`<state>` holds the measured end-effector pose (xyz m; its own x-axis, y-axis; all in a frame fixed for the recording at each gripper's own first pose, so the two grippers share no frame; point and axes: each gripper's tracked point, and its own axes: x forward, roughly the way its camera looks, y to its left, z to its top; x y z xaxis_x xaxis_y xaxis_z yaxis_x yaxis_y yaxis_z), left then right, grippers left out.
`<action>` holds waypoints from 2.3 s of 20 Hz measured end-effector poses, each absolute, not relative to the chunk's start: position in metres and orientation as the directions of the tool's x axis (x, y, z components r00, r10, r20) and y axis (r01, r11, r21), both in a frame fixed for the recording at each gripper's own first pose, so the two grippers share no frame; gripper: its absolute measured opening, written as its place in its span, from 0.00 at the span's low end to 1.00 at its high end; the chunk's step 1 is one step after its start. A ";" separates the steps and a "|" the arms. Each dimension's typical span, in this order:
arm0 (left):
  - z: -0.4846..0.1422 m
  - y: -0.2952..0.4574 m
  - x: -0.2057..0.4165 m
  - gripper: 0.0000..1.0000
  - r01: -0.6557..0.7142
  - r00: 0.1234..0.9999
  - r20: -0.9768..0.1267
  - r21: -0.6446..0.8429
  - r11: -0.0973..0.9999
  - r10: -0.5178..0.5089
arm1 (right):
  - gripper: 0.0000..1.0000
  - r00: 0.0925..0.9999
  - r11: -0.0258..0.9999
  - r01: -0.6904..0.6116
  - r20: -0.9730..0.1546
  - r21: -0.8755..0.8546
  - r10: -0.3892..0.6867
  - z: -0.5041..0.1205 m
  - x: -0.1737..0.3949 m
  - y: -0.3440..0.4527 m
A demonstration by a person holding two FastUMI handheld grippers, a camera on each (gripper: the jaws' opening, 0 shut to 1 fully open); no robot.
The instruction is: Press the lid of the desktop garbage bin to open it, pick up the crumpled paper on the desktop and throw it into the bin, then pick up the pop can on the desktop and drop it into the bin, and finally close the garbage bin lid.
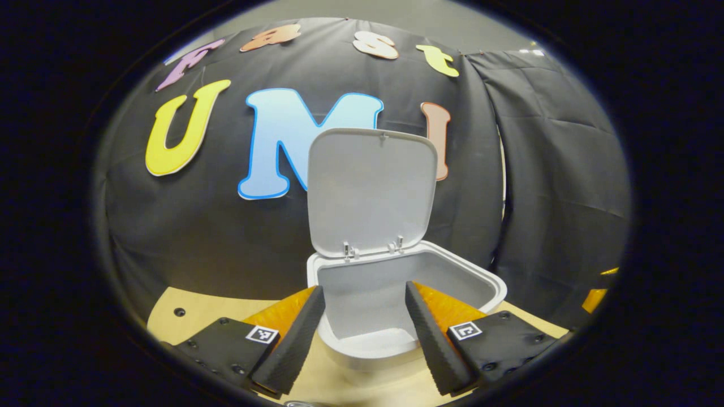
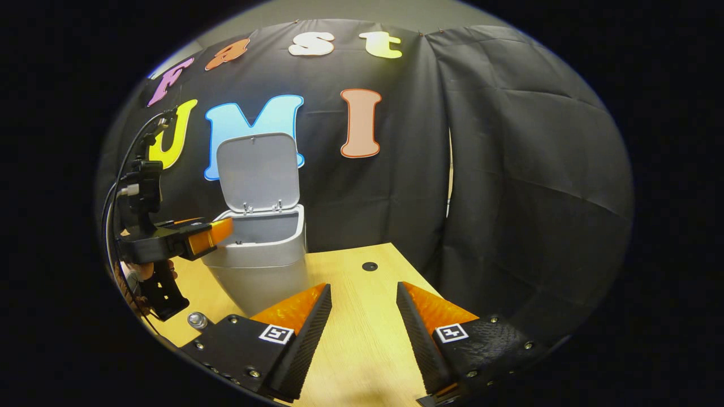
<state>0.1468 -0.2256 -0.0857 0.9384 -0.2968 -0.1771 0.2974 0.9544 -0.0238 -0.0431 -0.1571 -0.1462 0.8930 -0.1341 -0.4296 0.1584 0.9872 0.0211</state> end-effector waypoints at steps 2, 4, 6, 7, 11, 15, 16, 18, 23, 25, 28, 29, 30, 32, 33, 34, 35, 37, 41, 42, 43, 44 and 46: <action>-0.083 -0.218 0.145 0.94 0.286 0.942 -0.173 -0.025 0.958 -0.286 | 0.76 0.894 0.988 0.150 -0.430 0.026 -0.125 -0.146 -0.042 -0.153; -0.082 -0.208 0.143 0.96 0.272 0.947 -0.171 -0.024 0.962 -0.272 | 0.76 0.896 0.990 0.140 -0.430 0.030 -0.113 -0.147 -0.041 -0.147; -0.079 -0.194 0.140 0.96 0.253 0.952 -0.170 -0.023 0.967 -0.253 | 0.76 0.896 0.992 0.124 -0.433 0.036 -0.097 -0.149 -0.041 -0.137; -0.078 -0.185 0.138 0.96 0.240 0.956 -0.170 -0.025 0.971 -0.240 | 0.76 0.896 0.993 0.114 -0.436 0.039 -0.086 -0.151 -0.041 -0.132; -0.078 -0.141 0.128 0.96 0.178 0.968 -0.176 -0.026 0.984 -0.180 | 0.76 0.896 0.997 0.064 -0.443 0.050 -0.035 -0.155 -0.036 -0.107; -0.079 -0.091 0.118 0.96 0.105 0.978 -0.180 -0.006 0.994 -0.105 | 0.76 0.895 0.997 0.013 -0.445 0.077 0.023 -0.156 -0.029 -0.076; -0.080 -0.079 0.115 0.96 0.088 0.980 -0.182 -0.001 0.996 -0.087 | 0.76 0.895 0.997 -0.001 -0.444 0.082 0.038 -0.156 -0.027 -0.068; -0.080 -0.058 0.110 0.96 0.057 0.982 -0.181 0.004 0.998 -0.055 | 0.76 0.893 0.995 -0.033 -0.445 0.089 0.070 -0.159 -0.024 -0.050; -0.076 -0.010 0.095 0.96 -0.011 0.984 -0.180 0.015 1.000 0.013 | 0.76 0.875 0.986 -0.130 -0.457 0.100 0.162 -0.169 -0.020 -0.004; -0.076 0.009 0.089 0.96 -0.041 0.982 -0.181 0.020 0.999 0.044 | 0.76 0.864 0.980 -0.168 -0.463 0.107 0.199 -0.174 -0.019 0.016; -0.076 0.036 0.078 0.96 -0.085 0.979 -0.182 0.024 0.996 0.088 | 0.77 0.845 0.968 -0.220 -0.472 0.122 0.251 -0.179 -0.017 0.042; -0.075 0.044 0.074 0.96 -0.099 0.978 -0.182 0.025 0.995 0.102 | 0.77 0.838 0.963 -0.236 -0.475 0.126 0.268 -0.181 -0.018 0.051; -0.074 0.052 0.070 0.96 -0.113 0.977 -0.181 0.026 0.993 0.116 | 0.77 0.831 0.959 -0.254 -0.479 0.128 0.284 -0.183 -0.017 0.059; -0.074 0.067 0.063 0.96 -0.138 0.974 -0.178 0.026 0.990 0.140 | 0.77 0.815 0.949 -0.289 -0.487 0.129 0.315 -0.187 -0.017 0.077; -0.073 0.074 0.060 0.96 -0.150 0.972 -0.178 0.026 0.988 0.153 | 0.77 0.806 0.943 -0.307 -0.492 0.130 0.330 -0.191 -0.016 0.085; -0.072 0.081 0.056 0.94 -0.162 0.970 -0.178 0.026 0.987 0.164 | 0.77 0.797 0.937 -0.323 -0.497 0.132 0.344 -0.193 -0.015 0.093; -0.073 0.087 0.052 0.94 -0.173 0.968 -0.179 0.025 0.985 0.175 | 0.77 0.786 0.931 -0.339 -0.504 0.132 0.358 -0.196 -0.017 0.101; -0.072 0.098 0.044 0.96 -0.191 0.965 -0.179 0.021 0.981 0.191 | 0.81 0.762 0.919 -0.372 -0.521 0.133 0.384 -0.204 -0.021 0.116; -0.071 0.115 0.032 0.96 -0.219 0.960 -0.176 0.025 0.975 0.220 | 0.87 0.730 0.899 -0.420 -0.542 0.125 0.416 -0.217 -0.025 0.138; -0.070 0.119 0.029 0.96 -0.225 0.958 -0.175 0.026 0.974 0.226 | 0.89 0.722 0.895 -0.430 -0.548 0.123 0.422 -0.219 -0.026 0.144; -0.070 0.124 0.026 0.96 -0.230 0.957 -0.174 0.028 0.973 0.231 | 0.96 0.715 0.891 -0.438 -0.554 0.121 0.426 -0.224 -0.027 0.148; -0.070 0.128 0.023 0.96 -0.237 0.956 -0.173 0.027 0.971 0.238 | 0.97 0.705 0.887 -0.446 -0.564 0.118 0.429 -0.227 -0.028 0.152; -0.068 0.135 0.017 0.96 -0.249 0.953 -0.171 0.021 0.968 0.249 | 0.97 0.690 0.879 -0.463 -0.578 0.112 0.437 -0.235 -0.031 0.161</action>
<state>0.0166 0.1349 -0.0684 0.9534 0.2485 -0.1710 -0.2486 0.9684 0.0214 -0.0311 0.1610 -0.2350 0.6896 0.4368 -0.5776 -0.4632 0.8792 0.1119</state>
